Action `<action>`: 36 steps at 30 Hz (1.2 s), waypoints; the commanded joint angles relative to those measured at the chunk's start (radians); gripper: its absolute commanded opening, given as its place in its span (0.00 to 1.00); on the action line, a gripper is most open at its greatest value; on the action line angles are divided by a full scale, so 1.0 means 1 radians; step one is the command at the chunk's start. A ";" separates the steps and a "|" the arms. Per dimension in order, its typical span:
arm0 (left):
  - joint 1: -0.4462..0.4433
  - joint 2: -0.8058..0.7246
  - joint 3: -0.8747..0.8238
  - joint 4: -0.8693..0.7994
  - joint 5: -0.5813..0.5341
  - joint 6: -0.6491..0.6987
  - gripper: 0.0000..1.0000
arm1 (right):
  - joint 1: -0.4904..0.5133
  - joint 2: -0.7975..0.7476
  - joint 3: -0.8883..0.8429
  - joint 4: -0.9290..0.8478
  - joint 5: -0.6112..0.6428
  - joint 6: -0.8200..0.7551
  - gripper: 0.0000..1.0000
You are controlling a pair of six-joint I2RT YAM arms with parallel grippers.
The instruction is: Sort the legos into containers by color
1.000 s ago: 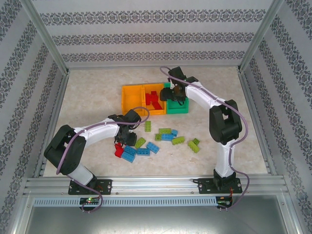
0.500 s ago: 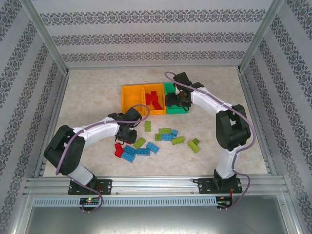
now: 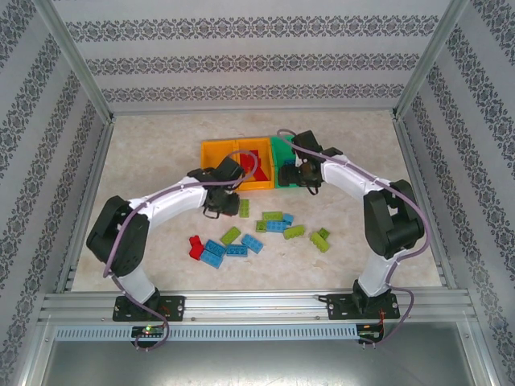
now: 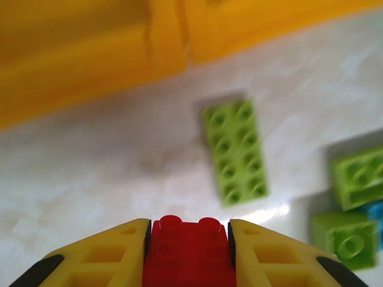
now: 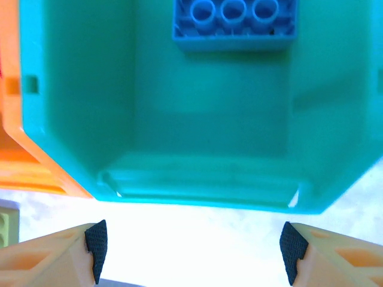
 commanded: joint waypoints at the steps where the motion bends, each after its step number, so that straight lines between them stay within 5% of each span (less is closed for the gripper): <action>1: -0.006 0.070 0.141 0.018 -0.024 0.036 0.31 | 0.003 -0.078 -0.063 0.053 -0.003 0.025 0.78; 9: 0.031 0.310 0.533 -0.052 -0.043 0.095 0.31 | 0.043 -0.165 -0.162 0.027 -0.009 0.003 0.77; 15: 0.079 0.435 0.678 -0.071 -0.017 0.096 0.32 | 0.085 -0.207 -0.237 0.019 -0.070 -0.054 0.75; 20: 0.098 0.474 0.711 -0.051 0.013 0.087 0.34 | 0.121 -0.210 -0.268 0.017 -0.109 -0.076 0.72; 36: 0.099 0.381 0.601 -0.019 0.060 0.039 0.68 | 0.154 -0.165 -0.279 0.001 -0.124 -0.152 0.61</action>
